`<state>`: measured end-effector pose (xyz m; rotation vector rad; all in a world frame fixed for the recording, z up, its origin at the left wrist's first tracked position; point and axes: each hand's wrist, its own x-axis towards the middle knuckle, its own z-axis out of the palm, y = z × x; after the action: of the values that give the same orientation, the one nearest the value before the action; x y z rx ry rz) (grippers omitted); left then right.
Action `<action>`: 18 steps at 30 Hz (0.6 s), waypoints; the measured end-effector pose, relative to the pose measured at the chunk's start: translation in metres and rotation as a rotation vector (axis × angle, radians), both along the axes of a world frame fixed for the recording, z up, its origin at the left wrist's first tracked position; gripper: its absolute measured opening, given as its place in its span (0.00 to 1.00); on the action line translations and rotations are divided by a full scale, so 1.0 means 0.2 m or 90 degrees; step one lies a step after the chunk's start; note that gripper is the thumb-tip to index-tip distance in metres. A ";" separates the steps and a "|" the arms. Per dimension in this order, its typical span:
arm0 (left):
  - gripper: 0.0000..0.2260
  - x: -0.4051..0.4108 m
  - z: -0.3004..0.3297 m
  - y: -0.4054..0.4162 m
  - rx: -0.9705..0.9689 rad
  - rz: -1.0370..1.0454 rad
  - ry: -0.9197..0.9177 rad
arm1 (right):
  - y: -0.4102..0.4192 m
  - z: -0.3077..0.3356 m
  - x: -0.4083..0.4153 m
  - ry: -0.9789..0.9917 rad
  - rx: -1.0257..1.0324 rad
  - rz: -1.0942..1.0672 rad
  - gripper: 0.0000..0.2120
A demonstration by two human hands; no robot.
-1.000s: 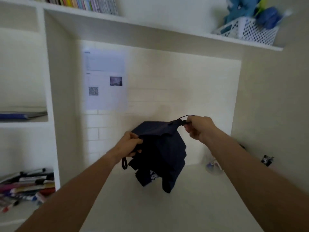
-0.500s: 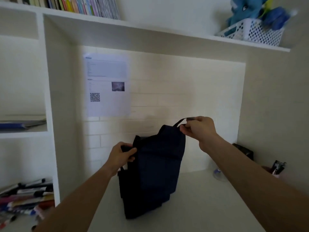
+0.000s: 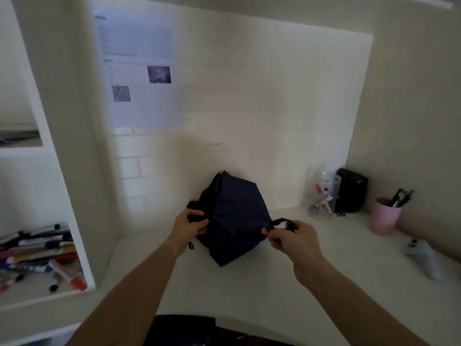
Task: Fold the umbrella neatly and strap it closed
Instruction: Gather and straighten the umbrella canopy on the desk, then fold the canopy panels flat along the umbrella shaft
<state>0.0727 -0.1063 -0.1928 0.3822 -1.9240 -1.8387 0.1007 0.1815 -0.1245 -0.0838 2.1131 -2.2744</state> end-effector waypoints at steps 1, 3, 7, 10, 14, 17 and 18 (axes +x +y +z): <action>0.09 0.00 -0.05 0.00 -0.030 0.008 -0.022 | 0.01 -0.07 0.03 -0.014 0.002 -0.005 0.11; 0.09 0.02 -0.12 0.00 -0.147 0.033 -0.065 | 0.04 -0.19 0.10 -0.047 -0.010 -0.010 0.17; 0.15 0.11 -0.21 0.00 -0.538 0.165 -0.141 | 0.06 -0.40 0.26 -0.118 -0.078 -0.003 0.18; 0.21 0.31 -0.16 0.22 -0.598 0.102 0.018 | 0.07 -0.50 0.37 -0.166 -0.108 -0.002 0.15; 0.25 0.56 -0.20 0.54 -0.848 -0.118 0.124 | 0.10 -0.58 0.50 -0.213 -0.139 -0.001 0.10; 0.23 0.57 -0.32 0.69 -0.960 -0.105 0.058 | 0.14 -0.62 0.58 -0.204 -0.121 0.011 0.07; 0.18 0.56 -0.33 0.72 -0.980 -0.087 0.046 | 0.16 -0.62 0.60 -0.190 -0.120 0.023 0.07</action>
<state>0.1845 0.0372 -0.2596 -0.3342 -2.6384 -0.0285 0.2203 0.2135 -0.2488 0.1986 1.7381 -2.2902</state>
